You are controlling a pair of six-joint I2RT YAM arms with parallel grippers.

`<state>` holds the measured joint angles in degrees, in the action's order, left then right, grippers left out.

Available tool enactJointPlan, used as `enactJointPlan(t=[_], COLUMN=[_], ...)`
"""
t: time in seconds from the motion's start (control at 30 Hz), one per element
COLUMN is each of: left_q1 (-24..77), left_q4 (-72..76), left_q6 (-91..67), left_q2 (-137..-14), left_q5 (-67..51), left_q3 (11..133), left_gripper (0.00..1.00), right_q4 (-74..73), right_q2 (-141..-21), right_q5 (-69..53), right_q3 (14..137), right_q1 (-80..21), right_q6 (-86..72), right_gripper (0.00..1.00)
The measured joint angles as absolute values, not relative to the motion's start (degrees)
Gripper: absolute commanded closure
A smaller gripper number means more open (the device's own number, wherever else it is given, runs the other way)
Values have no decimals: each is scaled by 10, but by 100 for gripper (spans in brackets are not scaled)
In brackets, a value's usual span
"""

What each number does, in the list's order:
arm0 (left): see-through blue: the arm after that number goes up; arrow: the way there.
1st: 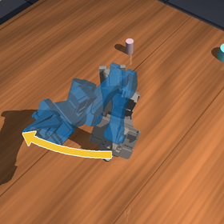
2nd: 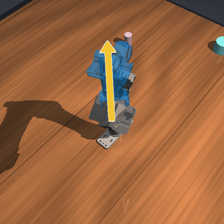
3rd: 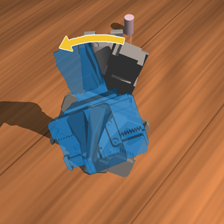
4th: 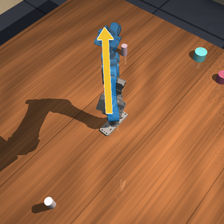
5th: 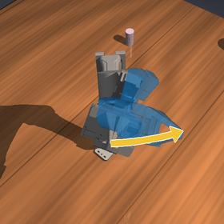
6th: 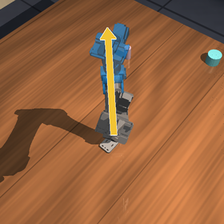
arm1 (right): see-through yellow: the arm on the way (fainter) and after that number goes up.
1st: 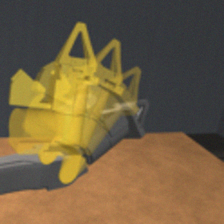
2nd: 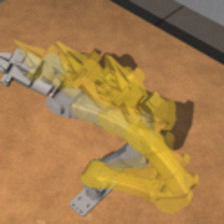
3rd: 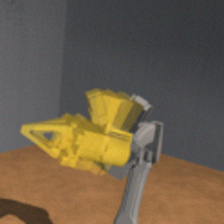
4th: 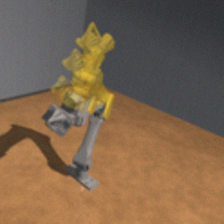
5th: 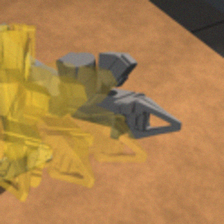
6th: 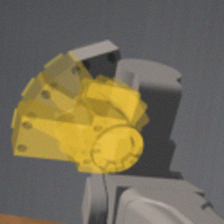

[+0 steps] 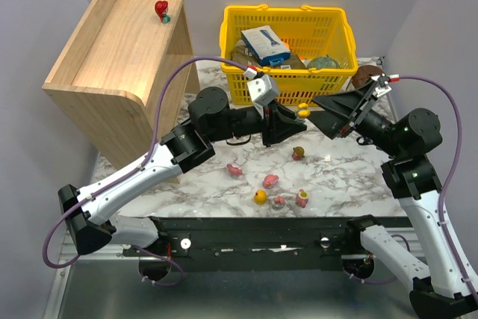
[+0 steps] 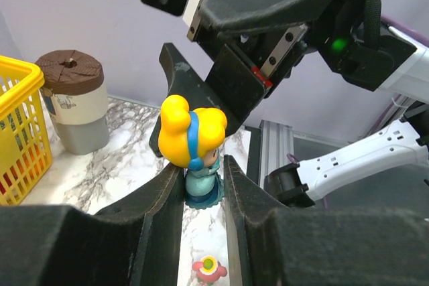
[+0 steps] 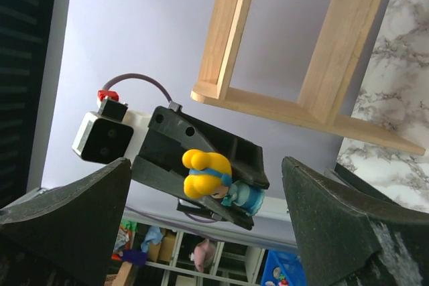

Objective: Place and organize the plastic toys onto the shelf

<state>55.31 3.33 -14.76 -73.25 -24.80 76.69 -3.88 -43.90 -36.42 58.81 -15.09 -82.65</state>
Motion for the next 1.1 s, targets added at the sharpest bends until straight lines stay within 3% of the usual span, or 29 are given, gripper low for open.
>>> enactJointPlan(t=[0.33,0.53,0.93,1.1], left_q1=[564,576,600,606], left_q4=[61,70,97,102], left_q6=[-143,-135,-91,-74], left_q2=[-741,-758,-768,-770], left_q5=[-229,-222,-172,-159], left_q3=[769,771,772,772], left_gripper=[100,100,100,100], right_q4=[-43,-43,-44,-44], right_q2=[-446,-446,-447,-447], right_q5=[-378,-388,-401,-401], right_q3=[588,588,583,581], right_q1=[-154,-154,-154,-154], right_q6=[-831,-844,-867,-870], right_gripper=[1,7,33,50])
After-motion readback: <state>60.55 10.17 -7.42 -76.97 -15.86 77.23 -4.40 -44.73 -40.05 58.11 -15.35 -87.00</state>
